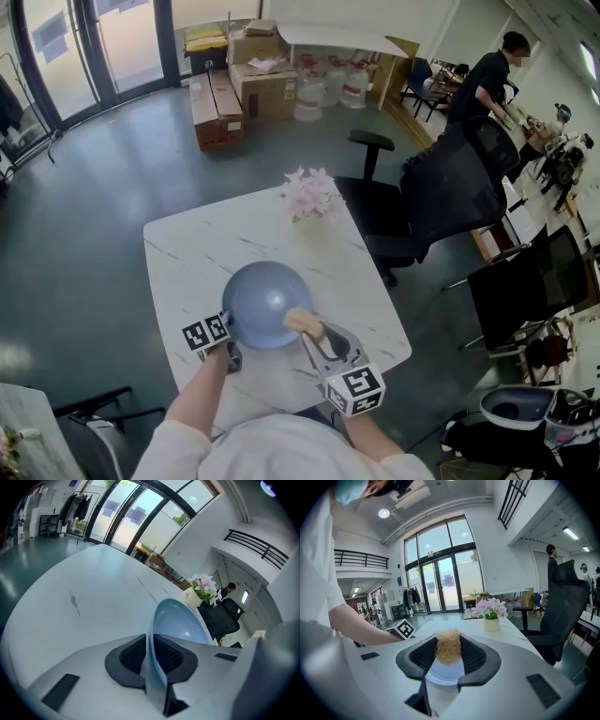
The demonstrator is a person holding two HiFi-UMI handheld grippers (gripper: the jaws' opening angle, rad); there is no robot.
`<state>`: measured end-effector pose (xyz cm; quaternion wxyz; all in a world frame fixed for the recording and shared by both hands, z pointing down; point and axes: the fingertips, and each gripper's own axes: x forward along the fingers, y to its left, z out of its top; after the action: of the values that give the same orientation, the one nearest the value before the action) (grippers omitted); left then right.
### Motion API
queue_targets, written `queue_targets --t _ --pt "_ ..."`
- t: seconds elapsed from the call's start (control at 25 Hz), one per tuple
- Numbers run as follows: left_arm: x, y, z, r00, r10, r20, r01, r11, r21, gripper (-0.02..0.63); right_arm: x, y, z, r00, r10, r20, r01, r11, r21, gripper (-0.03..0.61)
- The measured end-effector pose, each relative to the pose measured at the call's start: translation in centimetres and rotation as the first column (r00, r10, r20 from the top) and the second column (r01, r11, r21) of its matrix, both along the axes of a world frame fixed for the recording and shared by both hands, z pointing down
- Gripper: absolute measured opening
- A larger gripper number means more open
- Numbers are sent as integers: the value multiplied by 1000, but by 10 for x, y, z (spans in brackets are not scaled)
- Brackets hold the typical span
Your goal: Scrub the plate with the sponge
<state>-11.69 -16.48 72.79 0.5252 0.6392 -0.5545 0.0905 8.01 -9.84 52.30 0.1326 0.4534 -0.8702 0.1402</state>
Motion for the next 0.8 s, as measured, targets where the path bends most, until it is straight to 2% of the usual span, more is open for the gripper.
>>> queue_targets --t 0.32,0.36,0.4,0.44,0.6,0.72,0.8 --pt "-1 -2 -13 999 4 -33 -2 999 46 46 -4 -2 -5 1000 -14 -1 14 1000 9 150" --pt "-1 -2 -15 999 3 -37 -1 999 55 67 -4 -2 -5 1000 -14 0 14 1000 11 150" --pt "-2 -3 -17 999 2 -42 1 998 64 139 -4 -3 -5 1000 -14 0 14 1000 13 150" --pt "-4 -3 -20 999 1 -45 3 997 74 184 -4 -5 -5 1000 -12 0 12 1000 15 150" --pt "-13 -1 -42 1000 8 -4 -7 988 152 184 -3 -10 -11 1000 -4 1 4 1000 29 150" --pt "-13 -5 -77 998 44 32 -51 960 275 184 0 -15 -15 1000 4 6 -5 999 43 150" --pt "-8 -8 -108 993 92 77 -114 920 375 184 1 -18 -18 1000 10 11 -11 999 50 150"
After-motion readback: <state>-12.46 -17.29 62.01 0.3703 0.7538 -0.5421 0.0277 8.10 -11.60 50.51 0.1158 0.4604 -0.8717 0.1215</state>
